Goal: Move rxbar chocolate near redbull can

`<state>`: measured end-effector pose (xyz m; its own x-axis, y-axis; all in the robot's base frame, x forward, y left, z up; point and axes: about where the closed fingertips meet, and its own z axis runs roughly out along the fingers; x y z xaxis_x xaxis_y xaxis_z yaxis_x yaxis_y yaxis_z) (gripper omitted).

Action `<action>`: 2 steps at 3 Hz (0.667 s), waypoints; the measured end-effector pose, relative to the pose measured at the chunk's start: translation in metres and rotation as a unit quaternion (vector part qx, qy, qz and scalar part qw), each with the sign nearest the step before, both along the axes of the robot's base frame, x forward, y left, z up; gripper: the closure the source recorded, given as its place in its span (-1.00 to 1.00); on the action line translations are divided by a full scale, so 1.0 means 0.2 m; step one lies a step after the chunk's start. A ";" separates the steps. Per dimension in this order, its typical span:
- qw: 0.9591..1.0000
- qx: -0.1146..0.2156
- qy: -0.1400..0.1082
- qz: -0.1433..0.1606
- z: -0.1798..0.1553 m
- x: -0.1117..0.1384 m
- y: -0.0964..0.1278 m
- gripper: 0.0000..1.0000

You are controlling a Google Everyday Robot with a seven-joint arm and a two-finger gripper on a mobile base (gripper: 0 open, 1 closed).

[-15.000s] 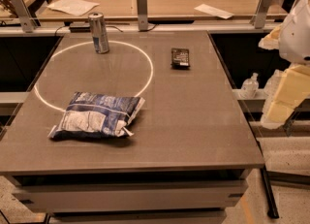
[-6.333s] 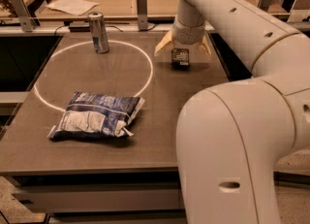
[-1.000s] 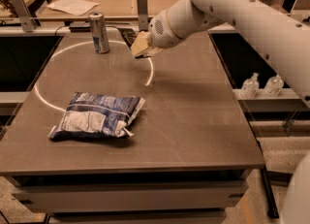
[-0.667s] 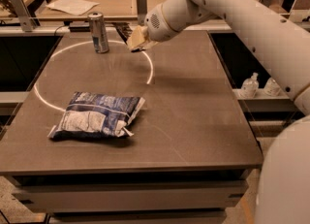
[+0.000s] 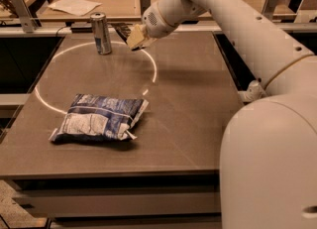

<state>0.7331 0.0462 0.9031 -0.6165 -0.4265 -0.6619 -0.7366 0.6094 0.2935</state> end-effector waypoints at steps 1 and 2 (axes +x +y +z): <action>1.000 -0.023 0.009 0.015 -0.09 0.05 0.05 1.00; 0.998 -0.044 0.021 0.029 -0.18 0.08 0.11 1.00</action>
Offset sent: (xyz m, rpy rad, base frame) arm 0.0276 0.0318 -0.0520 -0.1416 0.0647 0.0883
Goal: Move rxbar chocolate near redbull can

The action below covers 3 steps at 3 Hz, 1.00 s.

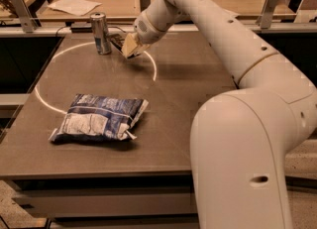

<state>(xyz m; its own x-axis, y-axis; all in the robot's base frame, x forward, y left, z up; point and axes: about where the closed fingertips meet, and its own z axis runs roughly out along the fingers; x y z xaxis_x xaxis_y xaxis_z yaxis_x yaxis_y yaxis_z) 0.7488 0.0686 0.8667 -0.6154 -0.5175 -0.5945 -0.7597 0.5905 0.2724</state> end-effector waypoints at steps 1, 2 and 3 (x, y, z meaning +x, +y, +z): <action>0.999 -0.024 0.012 0.018 -0.09 0.01 0.05 1.00; 0.999 -0.038 0.022 0.020 -0.14 0.02 0.07 0.62; 0.999 -0.038 0.023 0.019 -0.13 0.03 0.07 0.17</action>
Offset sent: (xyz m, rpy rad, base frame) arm 0.0118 0.0101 -0.0322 -0.1090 0.0576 0.0341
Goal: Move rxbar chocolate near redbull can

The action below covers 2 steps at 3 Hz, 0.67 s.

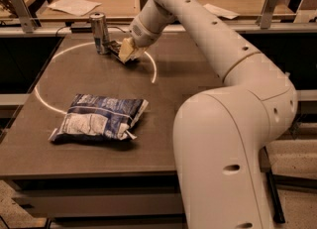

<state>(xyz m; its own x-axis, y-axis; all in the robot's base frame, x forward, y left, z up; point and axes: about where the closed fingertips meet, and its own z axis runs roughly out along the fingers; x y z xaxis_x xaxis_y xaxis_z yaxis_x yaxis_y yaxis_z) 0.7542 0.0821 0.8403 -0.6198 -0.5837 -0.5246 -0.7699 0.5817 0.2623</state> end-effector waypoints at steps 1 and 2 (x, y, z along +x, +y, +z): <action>1.000 0.000 0.000 0.000 0.00 0.00 0.00 -0.31; 1.000 0.012 0.010 -0.006 -0.02 0.00 0.00 -0.76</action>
Offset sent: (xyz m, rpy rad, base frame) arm 0.0031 -0.0094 -0.0037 0.0728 0.0463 -0.0440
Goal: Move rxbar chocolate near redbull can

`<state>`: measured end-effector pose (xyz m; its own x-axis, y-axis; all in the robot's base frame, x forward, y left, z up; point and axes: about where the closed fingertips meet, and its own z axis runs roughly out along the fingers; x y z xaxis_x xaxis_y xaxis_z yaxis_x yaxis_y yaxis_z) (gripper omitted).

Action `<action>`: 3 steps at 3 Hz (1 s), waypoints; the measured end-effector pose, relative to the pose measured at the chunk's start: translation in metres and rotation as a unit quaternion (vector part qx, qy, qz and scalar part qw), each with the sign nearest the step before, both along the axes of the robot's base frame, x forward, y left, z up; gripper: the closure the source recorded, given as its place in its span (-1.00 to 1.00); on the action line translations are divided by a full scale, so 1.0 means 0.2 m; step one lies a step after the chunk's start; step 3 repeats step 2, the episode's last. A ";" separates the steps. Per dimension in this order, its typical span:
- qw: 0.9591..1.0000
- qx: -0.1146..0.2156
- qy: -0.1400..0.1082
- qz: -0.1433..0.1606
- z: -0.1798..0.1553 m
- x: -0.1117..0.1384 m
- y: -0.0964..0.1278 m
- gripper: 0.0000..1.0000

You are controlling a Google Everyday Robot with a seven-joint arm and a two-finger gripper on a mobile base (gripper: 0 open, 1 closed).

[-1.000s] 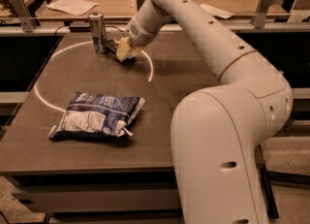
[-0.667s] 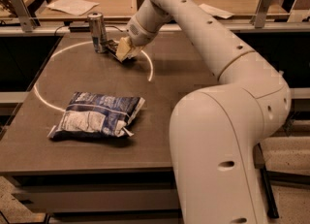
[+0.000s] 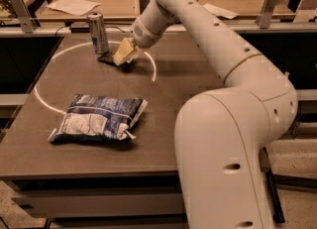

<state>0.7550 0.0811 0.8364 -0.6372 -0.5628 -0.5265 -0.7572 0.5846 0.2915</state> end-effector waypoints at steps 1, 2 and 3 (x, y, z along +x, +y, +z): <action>1.000 0.000 0.000 0.000 0.01 0.00 0.00 -1.00; 1.000 0.000 0.000 0.000 0.03 0.00 0.00 -1.00; 1.000 0.000 0.000 0.000 0.03 0.00 0.00 -1.00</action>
Offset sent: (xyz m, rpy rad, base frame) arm -0.0188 -0.0590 0.0552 0.1761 0.0368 -0.0100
